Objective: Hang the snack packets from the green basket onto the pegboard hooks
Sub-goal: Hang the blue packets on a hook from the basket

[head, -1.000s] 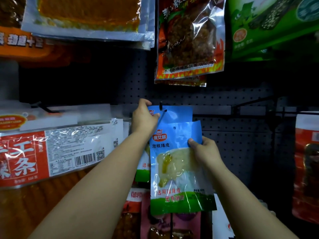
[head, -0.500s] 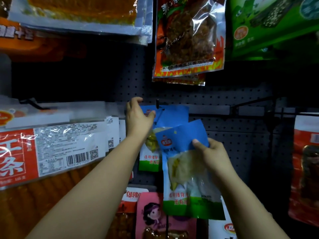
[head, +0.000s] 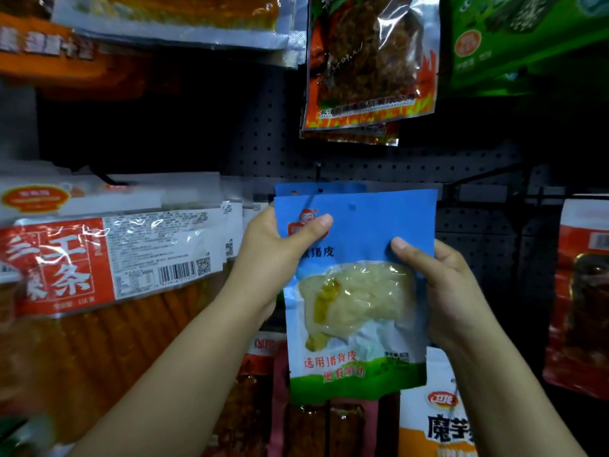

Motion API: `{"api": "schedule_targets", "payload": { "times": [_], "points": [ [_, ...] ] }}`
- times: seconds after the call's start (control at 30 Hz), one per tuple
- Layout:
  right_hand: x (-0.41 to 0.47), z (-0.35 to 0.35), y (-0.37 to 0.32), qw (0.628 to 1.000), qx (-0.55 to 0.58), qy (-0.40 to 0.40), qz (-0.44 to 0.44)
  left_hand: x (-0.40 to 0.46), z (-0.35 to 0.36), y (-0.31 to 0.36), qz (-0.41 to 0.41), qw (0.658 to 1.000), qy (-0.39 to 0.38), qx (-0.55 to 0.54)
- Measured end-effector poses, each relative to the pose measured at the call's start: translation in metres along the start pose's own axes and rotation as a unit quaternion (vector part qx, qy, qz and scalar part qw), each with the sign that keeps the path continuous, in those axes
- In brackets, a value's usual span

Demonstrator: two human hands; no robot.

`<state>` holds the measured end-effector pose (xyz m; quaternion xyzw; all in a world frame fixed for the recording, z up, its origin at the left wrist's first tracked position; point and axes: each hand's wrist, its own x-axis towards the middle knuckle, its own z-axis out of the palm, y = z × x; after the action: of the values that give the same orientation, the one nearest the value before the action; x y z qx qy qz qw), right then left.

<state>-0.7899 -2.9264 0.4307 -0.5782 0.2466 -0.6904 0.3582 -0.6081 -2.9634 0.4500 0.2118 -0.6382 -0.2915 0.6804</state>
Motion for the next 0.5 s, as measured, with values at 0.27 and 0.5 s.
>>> {"api": "schedule_targets", "payload": {
  "times": [0.27,0.5],
  "points": [
    [-0.017,0.036,-0.040,0.990,-0.071,0.004,-0.118,-0.034,-0.012,0.035,0.095,0.994,0.052,0.001],
    [-0.012,0.063,-0.061,0.985,-0.090,-0.007,-0.147,-0.024,-0.026,0.064,0.175,0.982,0.070,0.013]
  ]
}}
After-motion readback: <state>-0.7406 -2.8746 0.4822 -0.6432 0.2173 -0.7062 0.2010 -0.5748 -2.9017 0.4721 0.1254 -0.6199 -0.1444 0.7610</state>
